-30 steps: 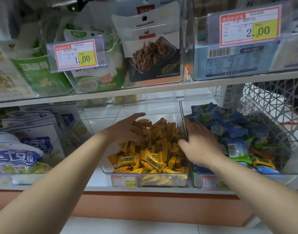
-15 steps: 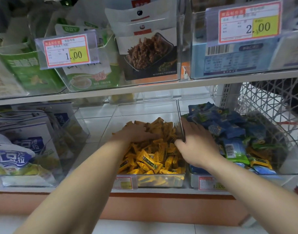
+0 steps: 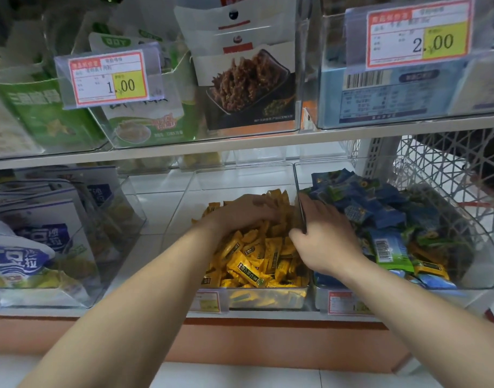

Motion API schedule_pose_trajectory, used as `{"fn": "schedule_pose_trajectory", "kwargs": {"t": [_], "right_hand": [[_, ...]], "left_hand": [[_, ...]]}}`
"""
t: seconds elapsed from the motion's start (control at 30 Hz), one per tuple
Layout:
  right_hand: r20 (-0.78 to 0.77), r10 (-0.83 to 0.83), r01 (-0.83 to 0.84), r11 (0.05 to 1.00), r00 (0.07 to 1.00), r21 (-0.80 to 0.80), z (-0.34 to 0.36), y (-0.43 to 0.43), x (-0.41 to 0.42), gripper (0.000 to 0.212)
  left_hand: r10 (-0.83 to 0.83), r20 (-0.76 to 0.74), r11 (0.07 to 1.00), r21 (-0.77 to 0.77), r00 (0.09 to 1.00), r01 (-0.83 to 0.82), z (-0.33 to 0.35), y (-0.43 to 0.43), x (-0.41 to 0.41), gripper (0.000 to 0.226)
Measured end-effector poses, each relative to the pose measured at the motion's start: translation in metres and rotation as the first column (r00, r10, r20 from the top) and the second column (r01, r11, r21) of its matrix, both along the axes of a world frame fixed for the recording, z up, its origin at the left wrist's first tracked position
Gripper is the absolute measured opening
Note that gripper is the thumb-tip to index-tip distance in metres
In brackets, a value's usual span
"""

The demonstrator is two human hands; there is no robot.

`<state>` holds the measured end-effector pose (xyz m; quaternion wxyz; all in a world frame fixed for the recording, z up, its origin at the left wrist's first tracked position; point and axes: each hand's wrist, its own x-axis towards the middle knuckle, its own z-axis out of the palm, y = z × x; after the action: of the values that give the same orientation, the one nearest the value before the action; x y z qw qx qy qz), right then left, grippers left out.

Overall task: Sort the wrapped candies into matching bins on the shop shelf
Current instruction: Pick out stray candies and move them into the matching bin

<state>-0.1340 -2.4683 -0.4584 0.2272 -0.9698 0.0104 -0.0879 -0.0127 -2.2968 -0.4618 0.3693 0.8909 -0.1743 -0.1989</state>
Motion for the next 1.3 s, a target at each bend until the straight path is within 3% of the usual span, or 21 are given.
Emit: {"fn": "schedule_pose_trajectory", "kwargs": {"t": [0.13, 0.33, 0.43, 0.53, 0.67, 0.87, 1.0, 1.1, 1.17, 1.23, 1.3], "right_hand": [[-0.003, 0.007, -0.007, 1.0, 1.0, 0.008, 0.001, -0.003, -0.001, 0.056], [-0.003, 0.007, -0.007, 1.0, 1.0, 0.013, 0.0, -0.004, 0.0, 0.058], [-0.008, 0.012, -0.012, 1.0, 1.0, 0.024, 0.0, -0.004, 0.002, 0.056], [-0.02, 0.024, -0.024, 0.999, 0.999, 0.033, -0.001, -0.007, 0.001, 0.055], [-0.027, 0.043, -0.042, 0.998, 0.999, 0.039, 0.0, -0.009, 0.0, 0.055], [-0.024, 0.053, -0.052, 0.998, 0.998, 0.043, 0.0, -0.008, -0.001, 0.053], [-0.072, 0.057, -0.058, 0.998, 0.996, -0.011, 0.011, -0.007, -0.004, 0.055], [0.107, 0.053, -0.024, 0.966, 0.993, -0.258, 0.027, 0.003, -0.01, 0.062], [0.135, 0.126, -0.106, 0.983, 0.983, -0.151, 0.035, 0.023, -0.01, 0.057], [-0.031, 0.195, -0.192, 0.978, 0.98, 0.076, 0.035, 0.05, 0.004, 0.055], [-0.239, 0.172, -0.135, 0.977, 0.956, 0.163, 0.023, 0.071, 0.028, 0.068]], "left_hand": [[-0.171, 0.06, 0.978, 0.13, 0.983, 0.163, 0.018, -0.008, -0.018, 0.045], [-0.417, 0.032, 0.832, 0.416, 0.908, 0.367, 0.005, -0.002, -0.04, 0.101], [-0.413, 0.034, 0.736, 0.6, 0.91, 0.312, -0.008, -0.014, -0.036, 0.12], [-0.415, 0.156, 0.723, 0.654, 0.896, 0.22, -0.012, -0.021, -0.022, 0.118], [-0.263, 0.186, 0.828, 0.547, 0.947, 0.122, 0.001, -0.002, -0.001, 0.083], [-0.063, 0.324, 0.788, 0.596, 0.944, -0.152, 0.013, 0.067, 0.017, 0.06], [-0.084, 0.365, 0.807, 0.57, 0.927, -0.152, 0.012, 0.066, 0.009, 0.092], [0.078, 0.3, 0.877, 0.433, 0.951, -0.209, 0.003, 0.065, -0.002, 0.094], [0.217, 0.232, 0.878, 0.378, 0.948, -0.293, -0.005, 0.065, -0.007, 0.102], [0.322, 0.185, 0.857, 0.361, 0.929, -0.369, -0.009, 0.063, -0.008, 0.113], [0.383, 0.134, 0.851, 0.333, 0.914, -0.406, -0.01, 0.061, -0.006, 0.11]]}}
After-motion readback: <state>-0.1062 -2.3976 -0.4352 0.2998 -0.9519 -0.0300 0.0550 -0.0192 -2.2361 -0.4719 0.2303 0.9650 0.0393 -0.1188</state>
